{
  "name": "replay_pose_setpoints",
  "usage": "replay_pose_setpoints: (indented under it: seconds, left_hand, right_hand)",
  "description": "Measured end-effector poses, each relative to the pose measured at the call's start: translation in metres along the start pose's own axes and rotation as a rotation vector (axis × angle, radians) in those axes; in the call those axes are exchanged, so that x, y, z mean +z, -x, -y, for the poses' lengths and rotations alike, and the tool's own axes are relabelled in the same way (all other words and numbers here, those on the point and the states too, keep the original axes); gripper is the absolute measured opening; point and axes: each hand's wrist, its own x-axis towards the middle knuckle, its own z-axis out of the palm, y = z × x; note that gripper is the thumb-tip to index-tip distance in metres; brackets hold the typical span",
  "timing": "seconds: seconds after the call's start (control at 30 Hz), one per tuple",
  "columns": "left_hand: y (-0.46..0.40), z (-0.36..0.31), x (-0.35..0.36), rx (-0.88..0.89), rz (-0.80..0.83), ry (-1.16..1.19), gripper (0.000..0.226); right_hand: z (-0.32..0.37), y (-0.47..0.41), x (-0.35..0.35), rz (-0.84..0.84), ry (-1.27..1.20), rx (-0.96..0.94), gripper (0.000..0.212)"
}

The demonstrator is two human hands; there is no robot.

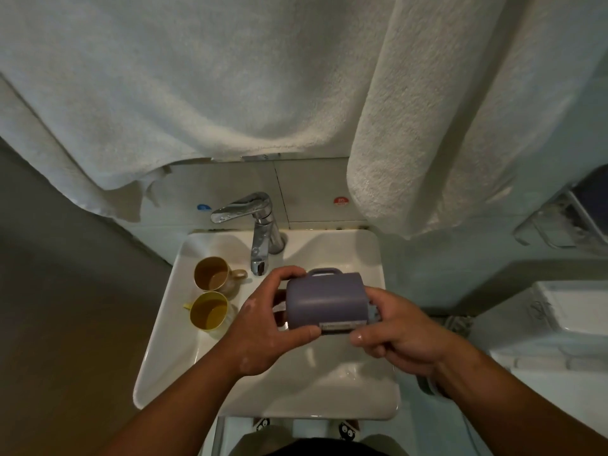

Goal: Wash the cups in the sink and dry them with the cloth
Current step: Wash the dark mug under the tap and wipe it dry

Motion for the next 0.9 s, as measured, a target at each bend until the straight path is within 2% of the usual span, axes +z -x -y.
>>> replay_pose_setpoints:
  seconds: [0.1,0.2,0.33,0.43,0.57,0.63,0.7,0.77,0.83,0.9]
  left_hand:
    - [0.000,0.009,0.000,-0.012,-0.055,-0.046,0.090]
    - [0.003,0.028,0.000,0.001,-0.093,-0.122,0.086]
    - [0.007,0.050,-0.005,-0.108,-0.214,-0.088,0.084]
    - [0.008,0.059,-0.005,-0.152,-0.281,-0.171,0.083]
    - [0.006,0.051,0.009,-0.133,-0.247,-0.142,0.083]
    - [0.003,0.047,0.017,-0.118,-0.238,-0.117,0.084]
    - [0.000,0.044,0.021,-0.105,-0.248,-0.123,0.083]
    - [-0.001,0.043,0.020,-0.098,-0.268,-0.110,0.080]
    - [-0.001,0.042,0.018,-0.101,-0.264,-0.097,0.077]
    - [0.000,0.041,0.017,-0.111,-0.246,-0.098,0.076]
  right_hand:
    - [0.004,-0.004,-0.007,-0.179,-0.009,0.029,0.052]
    - [-0.001,-0.007,-0.012,-0.382,-0.014,0.094,0.035]
    - [-0.008,-0.007,-0.011,-0.590,-0.034,0.086,0.026]
    - [-0.005,-0.001,-0.004,-0.628,-0.093,0.007,0.025]
    - [-0.008,-0.006,0.025,-0.574,-0.134,-0.078,0.020]
    - [-0.015,-0.014,0.036,-0.661,0.107,-0.095,0.014]
    - [-0.020,-0.019,0.037,-0.776,0.511,-0.130,0.009]
    - [-0.018,-0.018,0.033,-0.807,0.795,-0.148,0.018]
    - [-0.017,-0.018,0.029,-0.801,0.972,-0.112,0.035]
    - [-0.020,-0.018,0.023,-0.812,1.122,-0.211,0.049]
